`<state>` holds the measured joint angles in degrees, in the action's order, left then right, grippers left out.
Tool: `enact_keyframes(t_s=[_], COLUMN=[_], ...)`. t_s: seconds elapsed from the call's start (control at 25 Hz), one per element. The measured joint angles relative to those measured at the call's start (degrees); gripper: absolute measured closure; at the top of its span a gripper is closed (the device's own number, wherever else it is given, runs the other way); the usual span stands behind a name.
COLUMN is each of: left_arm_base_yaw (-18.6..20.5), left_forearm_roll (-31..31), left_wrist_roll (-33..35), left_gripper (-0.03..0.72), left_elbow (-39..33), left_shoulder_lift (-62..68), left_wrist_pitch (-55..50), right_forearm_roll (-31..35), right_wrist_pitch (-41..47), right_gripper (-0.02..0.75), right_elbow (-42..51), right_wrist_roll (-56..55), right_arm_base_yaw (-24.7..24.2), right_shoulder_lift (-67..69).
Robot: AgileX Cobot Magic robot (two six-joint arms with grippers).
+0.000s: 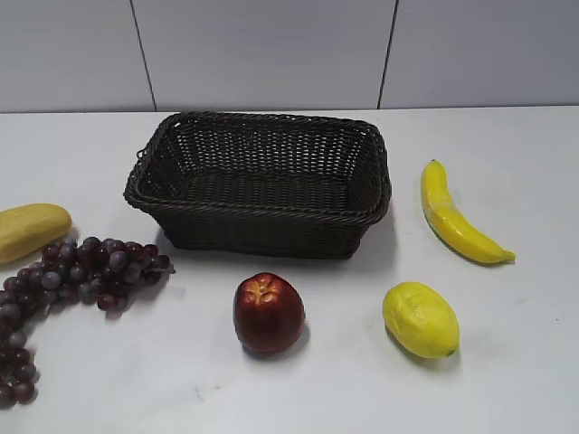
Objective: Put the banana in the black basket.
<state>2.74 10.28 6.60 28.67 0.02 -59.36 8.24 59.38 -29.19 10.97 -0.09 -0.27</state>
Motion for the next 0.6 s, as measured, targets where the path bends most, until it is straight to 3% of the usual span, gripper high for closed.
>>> enact_keyframes(t_s=[0.6], left_arm_base_yaw=[0.0], left_forearm_roll=[0.0], left_wrist_roll=[0.0], left_gripper=[0.449], left_elbow=[0.0], left_shoulder_lift=[0.0], left_wrist_pitch=[0.0], right_forearm_roll=[0.0], right_wrist_pitch=[-0.12], right_gripper=[0.164], right_elbow=[-0.3], right_wrist_roll=[-0.83], right_arm_base_yaw=[0.0], right_shoulder_lift=[4.4])
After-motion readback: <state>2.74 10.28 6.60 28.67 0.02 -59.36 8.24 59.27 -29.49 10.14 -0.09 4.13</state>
